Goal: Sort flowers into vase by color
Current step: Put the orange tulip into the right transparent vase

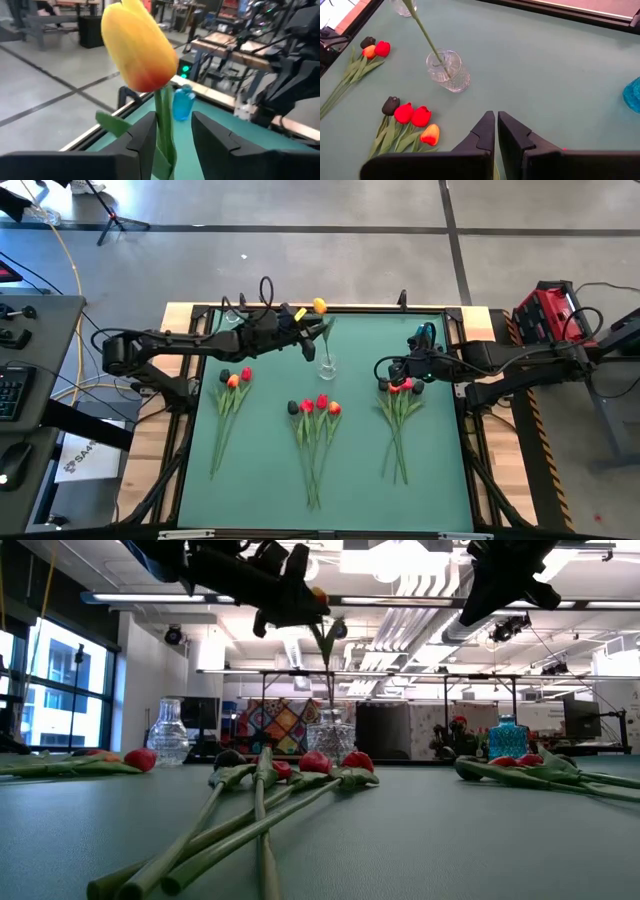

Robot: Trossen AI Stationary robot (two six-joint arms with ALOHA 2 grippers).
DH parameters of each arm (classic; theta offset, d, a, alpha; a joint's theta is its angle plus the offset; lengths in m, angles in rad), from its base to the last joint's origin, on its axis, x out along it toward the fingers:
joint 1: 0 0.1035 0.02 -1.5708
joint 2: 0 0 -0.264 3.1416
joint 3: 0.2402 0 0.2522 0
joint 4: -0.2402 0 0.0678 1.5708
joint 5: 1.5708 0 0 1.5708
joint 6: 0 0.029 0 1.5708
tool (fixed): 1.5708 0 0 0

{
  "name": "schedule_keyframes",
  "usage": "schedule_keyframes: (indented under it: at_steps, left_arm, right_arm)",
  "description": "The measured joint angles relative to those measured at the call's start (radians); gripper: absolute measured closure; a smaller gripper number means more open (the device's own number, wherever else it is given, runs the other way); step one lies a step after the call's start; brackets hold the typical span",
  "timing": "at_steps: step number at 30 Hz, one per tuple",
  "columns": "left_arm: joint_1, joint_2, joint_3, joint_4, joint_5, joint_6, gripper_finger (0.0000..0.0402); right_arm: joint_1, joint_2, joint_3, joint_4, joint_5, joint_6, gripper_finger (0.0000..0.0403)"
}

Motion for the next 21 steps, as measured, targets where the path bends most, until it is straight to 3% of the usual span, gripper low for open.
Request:
schedule_keyframes:
  at_steps: [8,21]
  left_arm:
    - [0.004,-0.072,0.000,-0.078,-0.040,0.042,0.0277]
    - [0.016,-0.071,0.000,-0.084,0.002,0.008,0.0277]
  right_arm:
    - [0.000,0.000,0.000,-0.002,0.011,-0.021,0.0392]
    - [-0.001,0.000,0.000,-0.002,0.045,-0.030,0.0392]
